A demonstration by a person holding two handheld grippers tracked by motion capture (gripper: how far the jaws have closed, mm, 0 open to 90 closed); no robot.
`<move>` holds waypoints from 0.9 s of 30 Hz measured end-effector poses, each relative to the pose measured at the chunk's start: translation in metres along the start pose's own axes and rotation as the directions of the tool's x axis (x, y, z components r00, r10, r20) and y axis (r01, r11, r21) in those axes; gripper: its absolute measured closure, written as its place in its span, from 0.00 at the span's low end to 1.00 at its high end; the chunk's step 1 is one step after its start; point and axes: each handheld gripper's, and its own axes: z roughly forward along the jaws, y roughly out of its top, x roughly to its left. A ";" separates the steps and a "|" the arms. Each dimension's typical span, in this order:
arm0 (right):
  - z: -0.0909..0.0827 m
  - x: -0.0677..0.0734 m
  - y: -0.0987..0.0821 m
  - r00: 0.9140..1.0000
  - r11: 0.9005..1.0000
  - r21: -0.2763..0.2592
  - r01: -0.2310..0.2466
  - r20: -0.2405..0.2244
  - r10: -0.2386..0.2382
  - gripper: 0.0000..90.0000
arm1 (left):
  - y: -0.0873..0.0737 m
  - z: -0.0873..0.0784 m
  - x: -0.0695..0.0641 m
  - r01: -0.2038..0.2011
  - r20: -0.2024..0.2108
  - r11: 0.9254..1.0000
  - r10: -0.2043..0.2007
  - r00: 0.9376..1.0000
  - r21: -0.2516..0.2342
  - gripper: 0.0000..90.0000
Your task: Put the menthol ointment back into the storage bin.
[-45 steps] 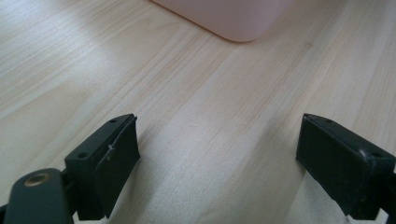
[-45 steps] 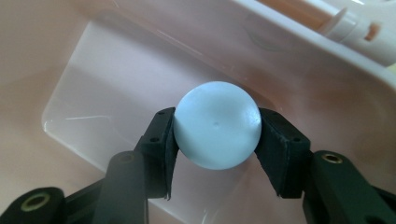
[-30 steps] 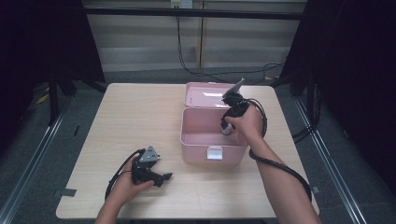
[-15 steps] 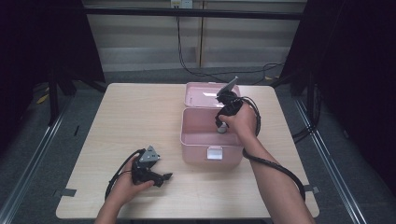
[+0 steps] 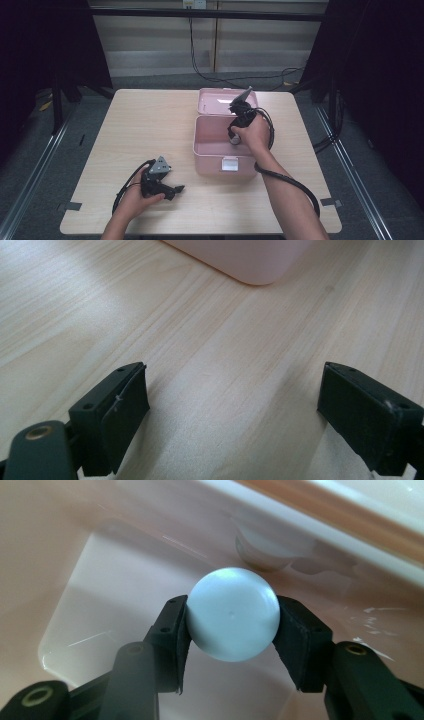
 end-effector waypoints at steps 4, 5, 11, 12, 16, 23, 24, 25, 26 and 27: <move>0.004 0.000 -0.001 1.000 1.000 -0.002 -0.003 -0.001 0.003 0.56 | 0.000 0.000 0.000 0.000 -0.003 1.000 0.000 1.000 0.001 0.14; 0.005 0.000 -0.001 1.000 1.000 0.001 -0.003 -0.002 0.003 0.56 | 0.000 0.000 0.000 -0.001 -0.006 1.000 0.001 1.000 0.001 0.14; 0.011 -0.001 -0.002 1.000 1.000 0.010 -0.005 -0.003 0.005 0.55 | 0.000 0.000 0.000 0.001 -0.007 1.000 -0.001 1.000 -0.001 0.14; 0.012 -0.001 -0.002 1.000 1.000 0.010 -0.005 -0.004 0.005 0.55 | 0.000 0.000 -0.001 0.002 -0.007 1.000 -0.002 1.000 -0.002 0.14; 0.015 -0.001 -0.003 1.000 1.000 0.009 -0.007 -0.004 0.007 0.55 | 0.000 0.000 0.000 -0.001 -0.008 1.000 0.000 1.000 -0.001 0.14; 0.017 -0.002 -0.003 1.000 1.000 0.016 -0.008 0.001 0.008 0.55 | 0.000 0.000 -0.001 0.001 -0.008 1.000 -0.001 1.000 -0.001 0.14; 0.017 -0.002 -0.003 1.000 1.000 0.016 -0.007 0.004 0.007 0.55 | 0.000 0.000 0.000 0.002 -0.006 1.000 -0.002 1.000 -0.004 0.14; 0.018 -0.002 -0.003 1.000 1.000 0.017 -0.007 0.004 0.007 0.55 | 0.000 0.000 0.000 0.001 -0.007 1.000 -0.001 1.000 -0.002 0.14; 0.018 -0.003 -0.003 1.000 1.000 0.016 -0.011 0.003 0.011 0.55 | 0.000 0.000 0.000 0.000 -0.008 1.000 0.000 1.000 0.000 0.14; 0.019 -0.003 -0.003 1.000 1.000 0.017 -0.010 0.002 0.010 0.55 | 0.000 0.000 -0.001 0.006 -0.005 1.000 -0.006 1.000 -0.002 0.14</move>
